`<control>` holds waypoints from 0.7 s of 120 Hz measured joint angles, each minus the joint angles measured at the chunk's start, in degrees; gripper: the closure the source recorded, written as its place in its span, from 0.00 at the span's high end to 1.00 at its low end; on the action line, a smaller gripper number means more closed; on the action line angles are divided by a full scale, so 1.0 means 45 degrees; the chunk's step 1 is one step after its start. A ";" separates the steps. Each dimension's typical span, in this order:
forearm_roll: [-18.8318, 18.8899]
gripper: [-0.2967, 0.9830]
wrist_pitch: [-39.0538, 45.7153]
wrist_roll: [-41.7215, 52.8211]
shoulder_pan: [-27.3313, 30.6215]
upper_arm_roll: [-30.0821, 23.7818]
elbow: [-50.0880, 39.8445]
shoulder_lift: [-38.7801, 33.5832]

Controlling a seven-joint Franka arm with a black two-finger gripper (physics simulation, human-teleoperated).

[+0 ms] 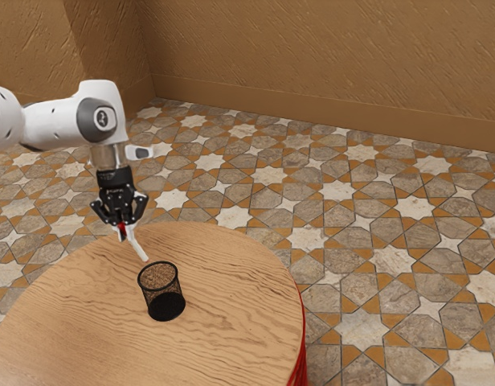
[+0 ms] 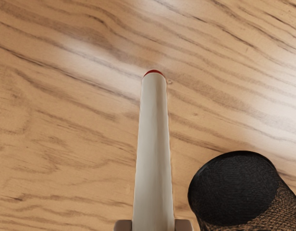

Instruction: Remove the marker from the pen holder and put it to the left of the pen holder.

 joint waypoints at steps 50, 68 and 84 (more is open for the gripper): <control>-0.0199 0.27 0.0229 0.0454 0.0226 0.0008 -0.0581 -0.0015; -0.0241 0.21 0.0236 0.0591 0.0450 0.0283 -0.1537 -0.0039; -0.0272 0.18 0.0236 0.0725 0.0564 0.0523 -0.2735 -0.0017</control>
